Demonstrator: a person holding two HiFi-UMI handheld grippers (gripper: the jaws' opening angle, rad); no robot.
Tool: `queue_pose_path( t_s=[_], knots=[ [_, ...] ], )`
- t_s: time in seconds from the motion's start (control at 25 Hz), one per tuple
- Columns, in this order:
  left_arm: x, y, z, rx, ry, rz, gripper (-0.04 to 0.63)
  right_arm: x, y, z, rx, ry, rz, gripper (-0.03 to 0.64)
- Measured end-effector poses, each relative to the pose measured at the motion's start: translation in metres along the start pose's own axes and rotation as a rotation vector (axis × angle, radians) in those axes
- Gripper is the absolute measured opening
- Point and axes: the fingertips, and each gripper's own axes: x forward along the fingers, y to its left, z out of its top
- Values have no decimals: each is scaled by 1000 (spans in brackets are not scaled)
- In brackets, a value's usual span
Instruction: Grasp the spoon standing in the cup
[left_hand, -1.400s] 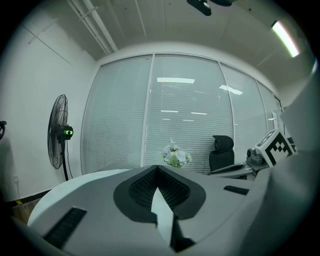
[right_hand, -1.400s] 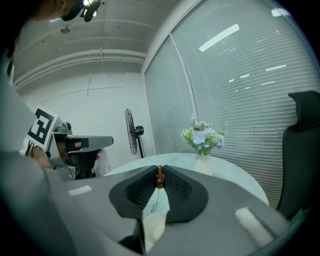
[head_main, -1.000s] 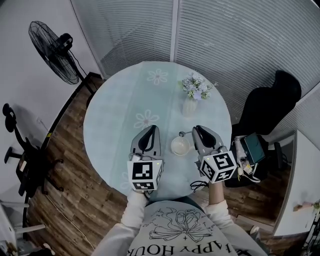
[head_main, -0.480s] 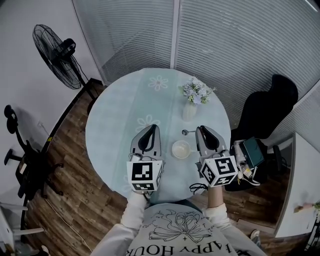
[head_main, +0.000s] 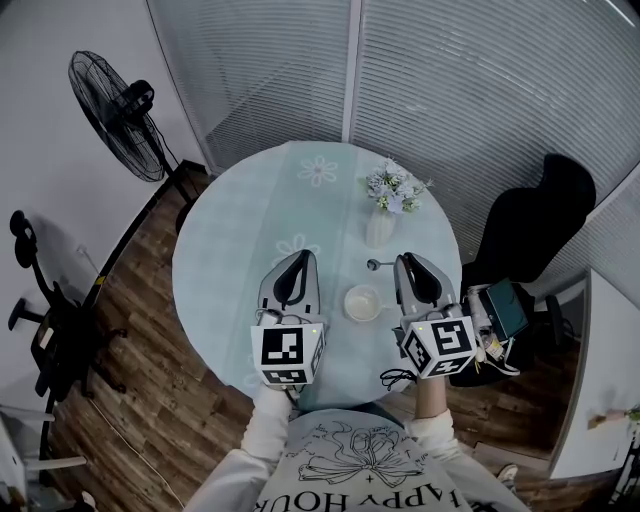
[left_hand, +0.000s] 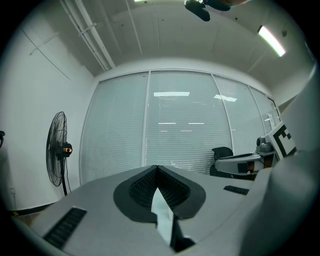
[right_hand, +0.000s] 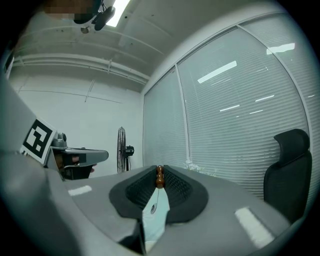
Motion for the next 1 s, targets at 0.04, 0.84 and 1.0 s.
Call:
queue_pose_path(
  t_s=[0.04,0.84,1.0],
  knots=[
    [0,0,0,-1,-1,1,5,0,-1,0,1,-3,-4,51],
    [-1,3,1,-7,-7,10,5,2,0,2,16,-16,-12,51],
    [-1,2,0,-7,-5,10,5,2,1,1,17,-11,-8,51]
  ],
)
